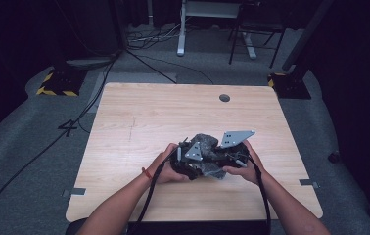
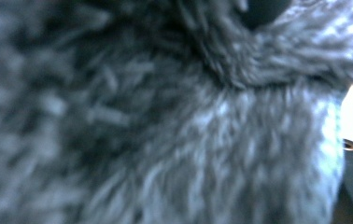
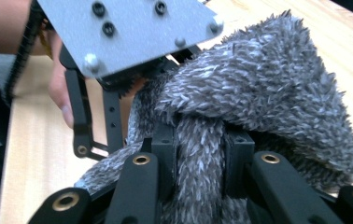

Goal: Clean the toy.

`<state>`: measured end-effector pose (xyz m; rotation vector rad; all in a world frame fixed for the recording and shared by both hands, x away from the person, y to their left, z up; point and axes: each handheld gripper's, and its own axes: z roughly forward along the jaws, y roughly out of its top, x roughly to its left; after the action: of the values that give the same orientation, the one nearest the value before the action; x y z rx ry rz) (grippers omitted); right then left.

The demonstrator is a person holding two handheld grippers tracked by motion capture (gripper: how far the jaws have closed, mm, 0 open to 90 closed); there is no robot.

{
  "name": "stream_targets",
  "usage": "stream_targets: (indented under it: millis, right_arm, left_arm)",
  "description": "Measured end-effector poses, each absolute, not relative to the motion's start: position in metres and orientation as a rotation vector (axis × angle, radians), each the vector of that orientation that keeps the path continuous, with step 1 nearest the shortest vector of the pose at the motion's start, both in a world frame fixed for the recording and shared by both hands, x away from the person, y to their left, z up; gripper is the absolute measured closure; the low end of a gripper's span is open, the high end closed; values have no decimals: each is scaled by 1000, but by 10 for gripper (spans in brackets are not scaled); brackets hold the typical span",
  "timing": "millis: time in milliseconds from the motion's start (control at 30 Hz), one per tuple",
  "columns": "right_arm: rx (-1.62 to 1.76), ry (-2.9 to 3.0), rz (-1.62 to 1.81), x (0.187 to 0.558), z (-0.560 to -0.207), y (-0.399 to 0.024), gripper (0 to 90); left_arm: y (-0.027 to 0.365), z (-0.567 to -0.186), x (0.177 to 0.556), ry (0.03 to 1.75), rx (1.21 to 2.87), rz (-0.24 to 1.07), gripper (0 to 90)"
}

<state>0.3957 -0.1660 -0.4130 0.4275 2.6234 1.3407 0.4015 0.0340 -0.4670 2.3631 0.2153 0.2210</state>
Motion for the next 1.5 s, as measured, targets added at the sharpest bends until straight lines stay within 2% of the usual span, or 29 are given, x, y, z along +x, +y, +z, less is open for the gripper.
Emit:
stream_targets:
  millis: [667,900,1500]
  right_arm:
    - [547,2577,1279,403,-419,-204,724]
    - [467,2600,1299,392,-416,-194,724]
    - [352,2643,1317,380,-416,-166,721]
  left_arm:
    - [45,-460,401,250,2325,207,340]
    - [42,-465,400,246,2338,166,340]
    - [31,-469,398,205,2363,163,340]
